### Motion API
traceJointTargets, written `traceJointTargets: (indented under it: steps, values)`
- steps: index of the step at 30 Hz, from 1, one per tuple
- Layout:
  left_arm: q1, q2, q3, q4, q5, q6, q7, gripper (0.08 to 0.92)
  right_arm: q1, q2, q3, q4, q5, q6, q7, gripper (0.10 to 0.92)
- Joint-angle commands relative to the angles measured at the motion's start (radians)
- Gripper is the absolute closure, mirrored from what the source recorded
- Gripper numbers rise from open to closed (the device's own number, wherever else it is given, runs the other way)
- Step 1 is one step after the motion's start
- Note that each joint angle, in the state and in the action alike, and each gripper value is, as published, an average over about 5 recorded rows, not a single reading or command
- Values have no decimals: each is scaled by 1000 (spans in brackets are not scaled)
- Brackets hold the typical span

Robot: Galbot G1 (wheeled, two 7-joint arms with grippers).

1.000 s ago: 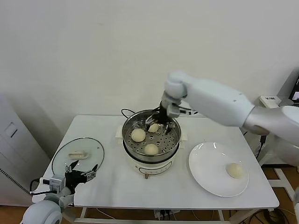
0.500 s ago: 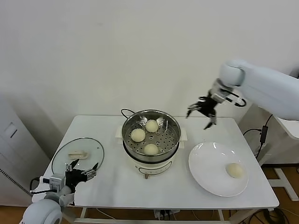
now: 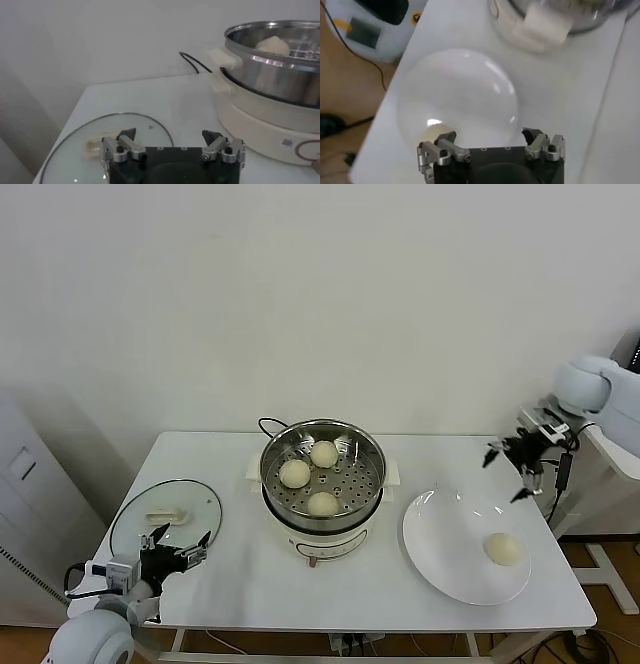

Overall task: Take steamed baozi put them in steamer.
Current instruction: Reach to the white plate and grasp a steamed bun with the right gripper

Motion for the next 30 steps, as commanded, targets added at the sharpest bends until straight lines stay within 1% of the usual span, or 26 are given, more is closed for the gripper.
traceJointTargets:
  steps: [1,14,30]
  values:
    - [0,0,-1,3,0,1,-1,177,-206,-66,101,-31,-73,-99,26,203]
    - [6,0,-2,3,0,0,-1,177,-432,-20,273,-91,-132,-98,75,203]
    - [8,-9,1,1,5,-1,0,177,-505,34,359,-144,-204,-80,128,203]
